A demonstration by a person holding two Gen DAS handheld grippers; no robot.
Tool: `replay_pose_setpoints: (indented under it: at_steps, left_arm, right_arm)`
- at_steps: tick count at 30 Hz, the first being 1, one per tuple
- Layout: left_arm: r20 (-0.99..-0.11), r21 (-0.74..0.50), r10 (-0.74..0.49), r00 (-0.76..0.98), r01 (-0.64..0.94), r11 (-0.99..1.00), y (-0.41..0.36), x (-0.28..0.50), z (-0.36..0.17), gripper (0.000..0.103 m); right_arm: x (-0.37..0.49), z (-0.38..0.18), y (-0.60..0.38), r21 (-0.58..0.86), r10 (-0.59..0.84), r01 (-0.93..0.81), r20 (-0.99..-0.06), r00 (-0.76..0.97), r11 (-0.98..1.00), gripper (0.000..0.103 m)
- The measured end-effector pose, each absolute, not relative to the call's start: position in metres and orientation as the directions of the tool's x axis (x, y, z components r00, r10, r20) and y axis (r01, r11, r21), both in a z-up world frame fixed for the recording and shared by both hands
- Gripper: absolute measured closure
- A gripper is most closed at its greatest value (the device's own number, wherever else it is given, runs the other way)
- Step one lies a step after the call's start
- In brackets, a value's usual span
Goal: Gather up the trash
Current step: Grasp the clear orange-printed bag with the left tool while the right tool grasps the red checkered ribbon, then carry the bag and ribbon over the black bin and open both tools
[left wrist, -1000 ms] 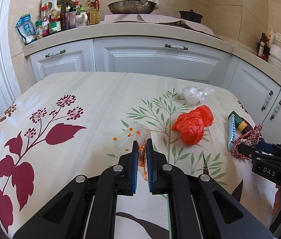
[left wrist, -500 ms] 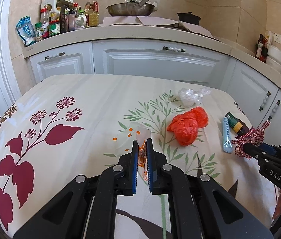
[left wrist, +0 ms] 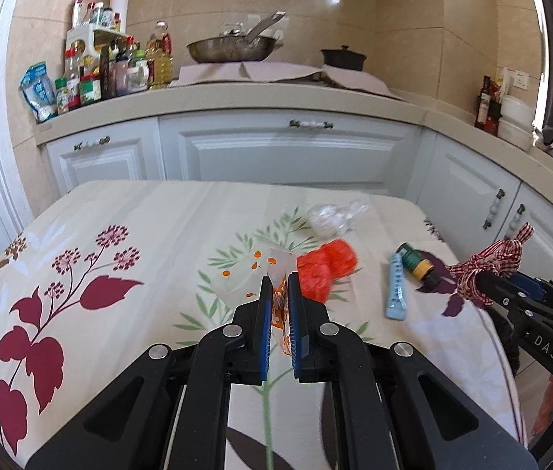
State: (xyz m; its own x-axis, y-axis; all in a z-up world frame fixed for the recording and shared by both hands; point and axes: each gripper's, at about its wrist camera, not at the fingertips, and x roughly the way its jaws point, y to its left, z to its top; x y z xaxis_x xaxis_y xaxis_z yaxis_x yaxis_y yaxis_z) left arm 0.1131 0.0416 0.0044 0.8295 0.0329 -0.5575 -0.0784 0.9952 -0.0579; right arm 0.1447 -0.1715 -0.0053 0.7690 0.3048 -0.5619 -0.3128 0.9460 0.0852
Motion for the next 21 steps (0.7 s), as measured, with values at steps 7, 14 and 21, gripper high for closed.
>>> replay_pose_setpoints:
  at_steps: [7, 14, 21]
  left_arm:
    - [-0.525, -0.053, -0.008, 0.851, -0.024, 0.998, 0.017, 0.107, 0.017, 0.094]
    - [-0.508, -0.036, -0.069, 0.859, 0.058, 0.998, -0.023, 0.107, 0.023, 0.094]
    - [-0.493, -0.031, -0.14, 0.859, 0.143, 0.989, -0.071, 0.111, 0.028, 0.094]
  right_arm:
    - [0.131, 0.005, -0.197, 0.078, 0.271, -0.272, -0.525, 0.807, 0.959, 0.069]
    - [0.124, 0.008, -0.234, 0.083, 0.22, -0.206, -0.507, 0.834, 0.975, 0.069]
    - [0.118, 0.01, -0.277, 0.082, 0.151, -0.127, -0.492, 0.857, 0.989, 0.069]
